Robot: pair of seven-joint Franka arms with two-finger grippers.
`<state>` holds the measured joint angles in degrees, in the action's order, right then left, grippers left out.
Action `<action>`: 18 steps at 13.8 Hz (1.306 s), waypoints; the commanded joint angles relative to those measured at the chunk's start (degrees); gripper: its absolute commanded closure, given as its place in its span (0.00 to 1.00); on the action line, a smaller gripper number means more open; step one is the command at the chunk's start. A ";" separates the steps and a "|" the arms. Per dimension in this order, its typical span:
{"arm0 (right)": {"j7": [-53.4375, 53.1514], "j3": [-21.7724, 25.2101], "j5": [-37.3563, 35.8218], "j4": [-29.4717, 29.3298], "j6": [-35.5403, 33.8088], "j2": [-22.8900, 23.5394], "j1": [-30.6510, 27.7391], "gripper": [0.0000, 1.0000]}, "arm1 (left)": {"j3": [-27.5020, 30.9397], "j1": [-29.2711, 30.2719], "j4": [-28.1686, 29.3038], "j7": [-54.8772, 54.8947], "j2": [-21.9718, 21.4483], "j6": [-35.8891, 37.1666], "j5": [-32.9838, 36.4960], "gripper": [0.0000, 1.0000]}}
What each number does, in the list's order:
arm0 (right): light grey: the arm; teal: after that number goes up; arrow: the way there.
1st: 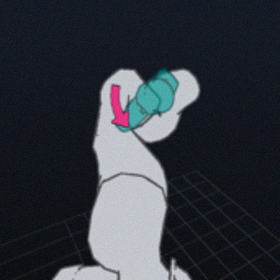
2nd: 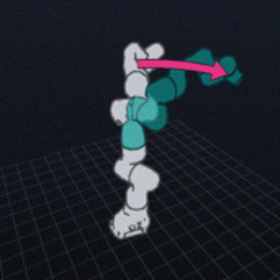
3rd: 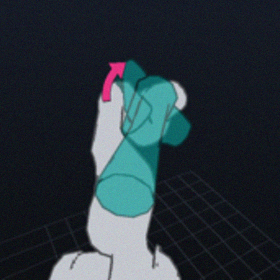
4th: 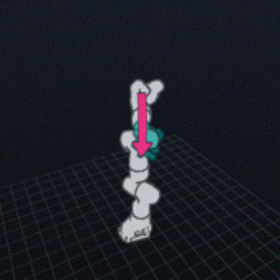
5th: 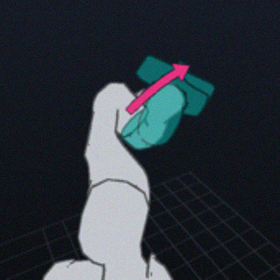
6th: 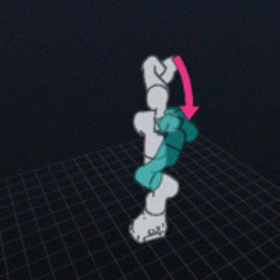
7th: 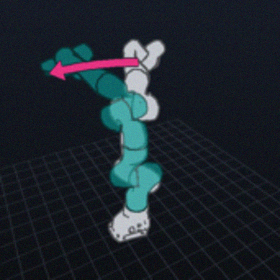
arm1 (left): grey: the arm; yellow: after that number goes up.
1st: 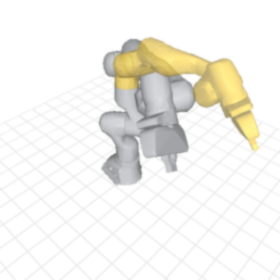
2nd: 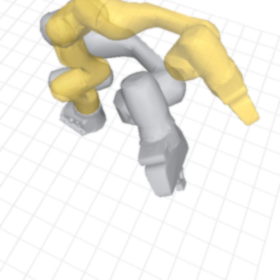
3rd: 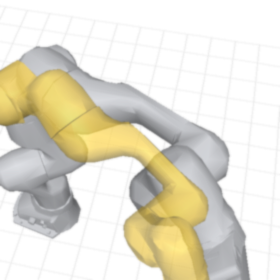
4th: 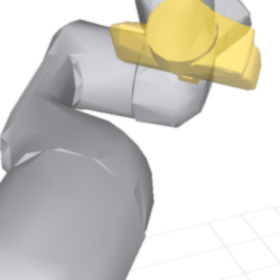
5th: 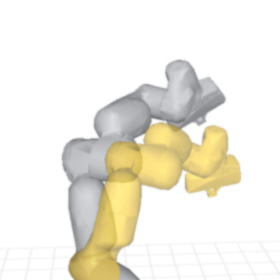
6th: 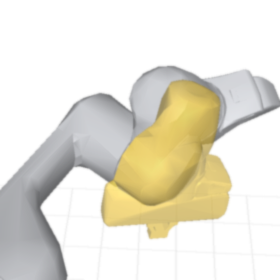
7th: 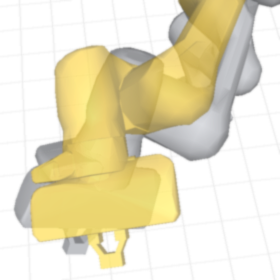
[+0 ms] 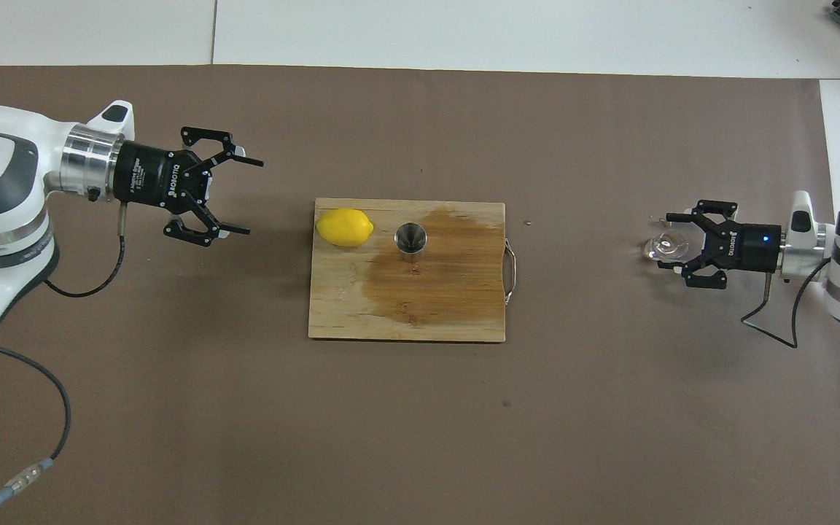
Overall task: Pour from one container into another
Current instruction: 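Open and withdraw the left gripper while the right gripper surrounds the glass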
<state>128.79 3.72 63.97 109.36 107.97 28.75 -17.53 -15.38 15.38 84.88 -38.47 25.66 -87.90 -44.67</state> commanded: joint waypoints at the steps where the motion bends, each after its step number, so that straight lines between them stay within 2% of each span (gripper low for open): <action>1: 0.94 -0.21 0.80 0.59 -0.38 -0.36 -0.14 0.24 | 0.79 -0.61 -1.56 5.21 -4.55 3.16 9.66 0.00; 3: 0.85 -0.12 0.63 0.59 -0.74 -0.36 -0.14 0.24 | 0.71 -1.23 -1.74 14.86 -6.76 2.91 19.14 0.00; 4: 0.85 -0.12 0.54 0.51 -0.83 -0.36 -0.22 0.24 | 0.71 -1.23 -1.65 21.53 -8.59 2.56 21.62 0.00; 7: 0.67 -0.12 0.54 0.33 -1.70 -0.45 -0.23 0.25 | 0.18 -1.40 -1.74 35.27 -10.44 1.24 31.89 0.00; 9: 0.58 -0.03 0.19 0.33 -2.14 -0.54 -0.23 0.26 | 0.18 -2.02 -1.47 38.98 -12.90 -0.60 35.42 0.00; 12: 0.58 0.06 -0.34 0.33 -2.76 -0.54 -0.57 0.26 | -0.43 -7.37 -0.86 43.20 -16.95 -5.59 48.32 0.00; 18: 0.58 0.06 -1.75 0.15 -2.94 -0.63 -1.02 0.27 | -0.79 -8.53 1.07 44.09 -18.37 -9.40 48.54 0.00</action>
<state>128.79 4.07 63.50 109.33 106.03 28.73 -17.70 -16.46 6.92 83.15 4.62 8.99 -95.27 3.17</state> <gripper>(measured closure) 0.260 0.000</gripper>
